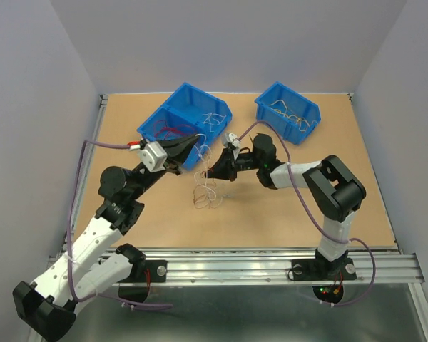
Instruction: Untangle the cables
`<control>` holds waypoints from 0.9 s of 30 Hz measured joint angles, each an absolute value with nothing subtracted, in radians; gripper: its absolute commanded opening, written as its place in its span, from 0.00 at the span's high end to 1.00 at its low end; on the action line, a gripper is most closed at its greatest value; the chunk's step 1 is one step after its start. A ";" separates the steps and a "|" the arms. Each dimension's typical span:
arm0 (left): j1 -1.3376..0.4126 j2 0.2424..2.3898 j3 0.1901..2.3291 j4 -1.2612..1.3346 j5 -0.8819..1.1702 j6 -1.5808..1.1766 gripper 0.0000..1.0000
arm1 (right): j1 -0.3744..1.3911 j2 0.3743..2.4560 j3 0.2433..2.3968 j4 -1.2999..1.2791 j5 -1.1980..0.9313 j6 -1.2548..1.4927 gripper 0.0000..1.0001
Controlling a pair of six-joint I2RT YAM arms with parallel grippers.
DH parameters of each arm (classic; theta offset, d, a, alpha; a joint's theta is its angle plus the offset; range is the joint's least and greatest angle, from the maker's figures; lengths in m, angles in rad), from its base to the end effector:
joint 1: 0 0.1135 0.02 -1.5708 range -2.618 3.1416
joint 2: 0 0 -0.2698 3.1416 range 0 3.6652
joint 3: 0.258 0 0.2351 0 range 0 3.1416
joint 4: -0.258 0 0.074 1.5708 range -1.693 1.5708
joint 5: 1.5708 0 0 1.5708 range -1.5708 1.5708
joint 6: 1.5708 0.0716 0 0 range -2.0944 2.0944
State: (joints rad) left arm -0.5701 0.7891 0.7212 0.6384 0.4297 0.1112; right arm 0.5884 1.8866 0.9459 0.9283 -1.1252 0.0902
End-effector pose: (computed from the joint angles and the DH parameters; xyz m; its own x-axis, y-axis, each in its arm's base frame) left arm 0.1336 -0.1211 0.4245 0.5390 -0.2257 -0.8115 0.7305 0.6049 0.3170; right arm 0.2894 0.2708 0.2203 -0.0994 -0.0197 -0.9949 -0.9848 -0.1411 0.1012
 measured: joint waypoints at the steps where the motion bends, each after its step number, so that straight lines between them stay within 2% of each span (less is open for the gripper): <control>1: -0.570 0.768 0.708 0.652 0.404 0.111 1.00 | 0.589 1.887 0.946 0.929 -1.117 0.089 0.99; 7: -0.570 0.634 0.607 0.768 0.089 0.116 1.00 | 0.582 1.856 0.921 0.926 -1.034 0.073 0.99; 10: -0.569 0.596 0.575 0.847 -0.150 0.128 1.00 | 0.568 1.775 0.865 0.921 -0.925 0.080 1.00; 13: -0.567 0.570 0.543 0.918 -0.281 0.135 1.00 | 0.528 1.671 0.811 0.932 -0.799 0.113 0.99; 22: -0.567 0.576 0.510 1.007 -0.417 0.149 1.00 | 0.296 1.448 0.611 1.003 -0.417 0.329 0.99; 27: -0.567 0.588 0.510 1.014 -0.454 0.158 1.00 | 0.154 1.455 0.577 1.008 -0.341 0.457 0.99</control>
